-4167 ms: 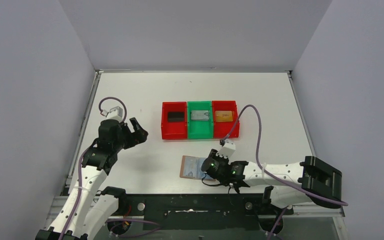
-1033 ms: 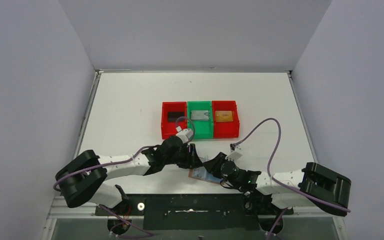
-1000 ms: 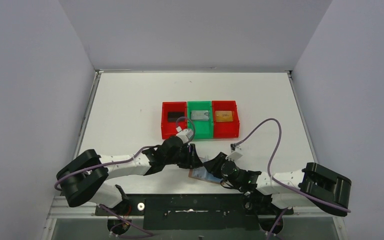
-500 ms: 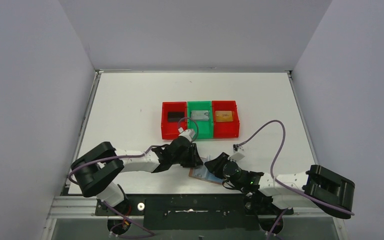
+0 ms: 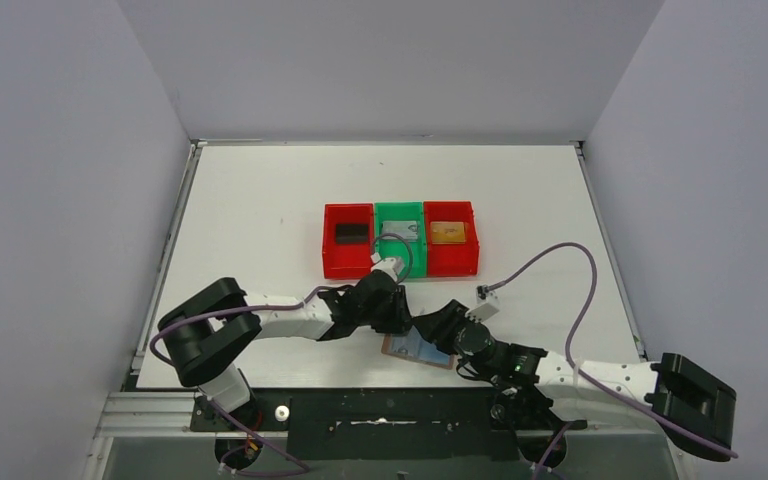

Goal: Take the credit cards out of the card holder

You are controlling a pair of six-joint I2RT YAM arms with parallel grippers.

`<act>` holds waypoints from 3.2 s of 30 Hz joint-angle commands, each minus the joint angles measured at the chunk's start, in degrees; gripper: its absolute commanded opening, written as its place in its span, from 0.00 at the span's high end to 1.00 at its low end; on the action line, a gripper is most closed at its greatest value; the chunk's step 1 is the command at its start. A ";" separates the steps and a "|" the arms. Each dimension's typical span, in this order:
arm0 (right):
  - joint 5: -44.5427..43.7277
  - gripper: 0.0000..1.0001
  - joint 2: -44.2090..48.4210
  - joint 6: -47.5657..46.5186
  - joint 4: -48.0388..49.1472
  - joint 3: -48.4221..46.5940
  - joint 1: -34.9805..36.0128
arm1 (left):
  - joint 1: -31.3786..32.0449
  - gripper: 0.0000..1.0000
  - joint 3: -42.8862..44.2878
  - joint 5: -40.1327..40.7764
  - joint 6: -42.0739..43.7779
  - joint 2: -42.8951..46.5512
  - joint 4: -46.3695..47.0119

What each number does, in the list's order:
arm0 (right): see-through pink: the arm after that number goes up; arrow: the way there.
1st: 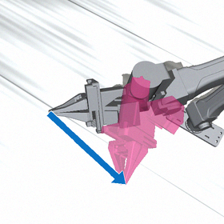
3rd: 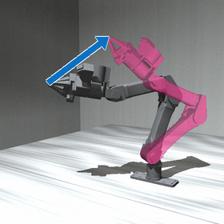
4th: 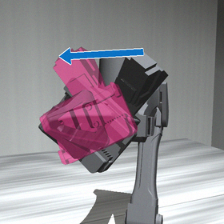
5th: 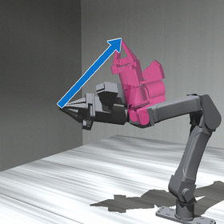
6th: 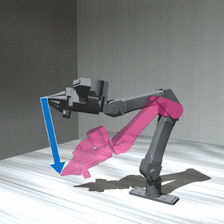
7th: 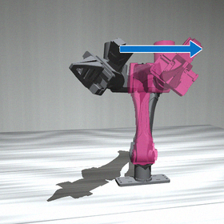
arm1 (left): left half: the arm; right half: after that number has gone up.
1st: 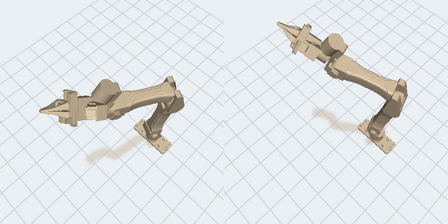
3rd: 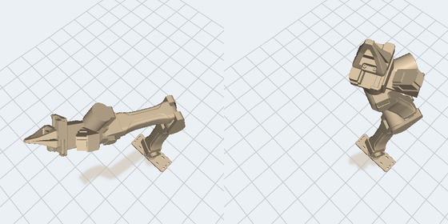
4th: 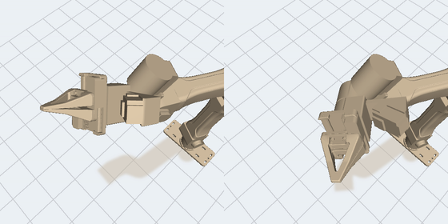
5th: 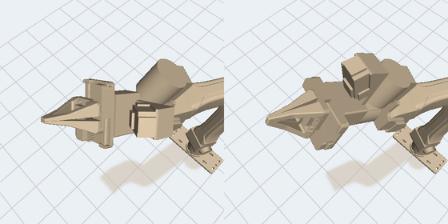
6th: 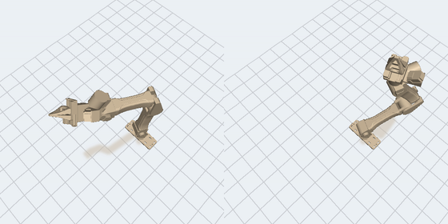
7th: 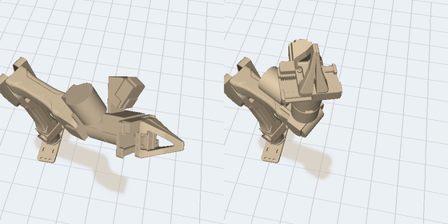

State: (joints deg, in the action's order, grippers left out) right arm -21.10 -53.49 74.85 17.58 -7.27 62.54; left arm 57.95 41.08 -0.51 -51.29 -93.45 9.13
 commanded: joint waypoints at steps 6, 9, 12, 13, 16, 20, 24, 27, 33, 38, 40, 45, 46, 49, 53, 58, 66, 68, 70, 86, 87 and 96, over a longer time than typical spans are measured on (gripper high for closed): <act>-10.17 0.53 7.93 7.33 -27.65 -6.20 -0.50 | 1.87 0.76 4.40 -2.76 2.28 -2.02 1.39; -12.63 0.53 7.70 11.80 -36.11 -8.67 -0.34 | 2.34 0.76 4.94 -4.96 2.95 -2.53 2.79; -14.14 0.52 8.15 12.65 -40.65 -10.59 -0.42 | 3.47 0.76 6.67 -7.31 4.46 -3.63 3.27; -14.72 0.52 8.40 13.09 -42.35 -11.32 -0.41 | 3.81 0.76 7.33 -8.18 4.86 -4.24 3.27; -15.81 0.52 9.80 12.26 -45.12 -13.18 -0.42 | 4.90 0.75 8.75 -8.82 5.40 -6.03 2.78; -15.32 0.54 12.73 10.49 -44.16 -13.08 -0.42 | 5.39 0.74 9.34 -9.58 5.19 -7.99 2.70; -12.98 0.57 15.05 8.81 -40.00 -10.89 -0.42 | 5.68 0.73 9.29 -6.75 4.95 -8.24 -0.14; -10.71 0.63 15.61 8.32 -37.29 -9.70 -0.40 | 5.68 0.73 7.75 -1.81 4.36 -5.54 -2.33; -4.57 0.69 11.96 5.92 -30.37 -7.83 -0.60 | 5.68 0.72 5.40 2.68 4.15 1.74 -3.34; 1.28 0.70 4.12 3.47 -24.66 -8.33 -1.07 | 4.42 0.68 1.04 6.04 3.56 8.27 -2.83; 0.91 0.71 1.01 5.02 -28.78 -10.31 -1.09 | 3.02 0.67 -0.79 2.91 3.89 8.79 -0.17; -3.04 0.72 0.05 7.55 -35.33 -12.67 -0.94 | 2.50 0.67 0.96 -7.74 4.31 3.06 6.07; -4.09 0.71 0.97 7.86 -36.60 -13.06 -0.95 | 2.94 0.67 2.15 -8.87 4.58 1.48 6.08; -6.75 0.71 5.38 8.21 -39.79 -13.71 -0.83 | 4.20 0.67 4.61 -10.61 4.97 -1.97 7.09; -9.45 0.70 11.97 8.53 -44.19 -14.09 -0.62 | 5.13 0.67 6.29 -11.47 5.04 -3.82 7.83; -8.62 0.70 18.24 5.95 -42.65 -13.07 -0.73 | 5.24 0.67 6.78 -12.20 5.28 -4.91 7.89; -4.12 0.70 14.95 5.59 -35.28 -10.42 -0.71 | 5.59 0.68 6.95 -11.31 5.23 -7.38 4.24; -3.34 0.70 11.87 6.31 -33.98 -10.26 -0.67 | 5.80 0.68 6.84 -11.26 5.33 -7.30 4.08; -2.78 0.71 9.38 7.57 -33.41 -10.14 -0.67 | 5.93 0.68 6.83 -11.14 5.47 -7.19 3.70; 3.65 0.70 -5.48 7.68 -21.51 -7.01 -1.11 | 5.86 0.68 2.81 1.28 4.93 2.96 -4.66; 4.00 0.70 -6.28 7.13 -21.01 -7.35 -1.11 | 5.78 0.67 2.14 2.96 4.51 4.19 -5.62; 8.34 0.70 -15.66 2.17 -15.25 -10.66 -1.56 | 3.78 0.63 -4.68 7.95 1.61 12.78 -7.37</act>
State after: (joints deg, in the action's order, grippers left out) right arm -16.51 -64.88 80.60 0.25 -16.99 61.34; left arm 62.78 37.95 4.08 -48.42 -83.79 2.35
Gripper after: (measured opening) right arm 0.300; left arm 0.362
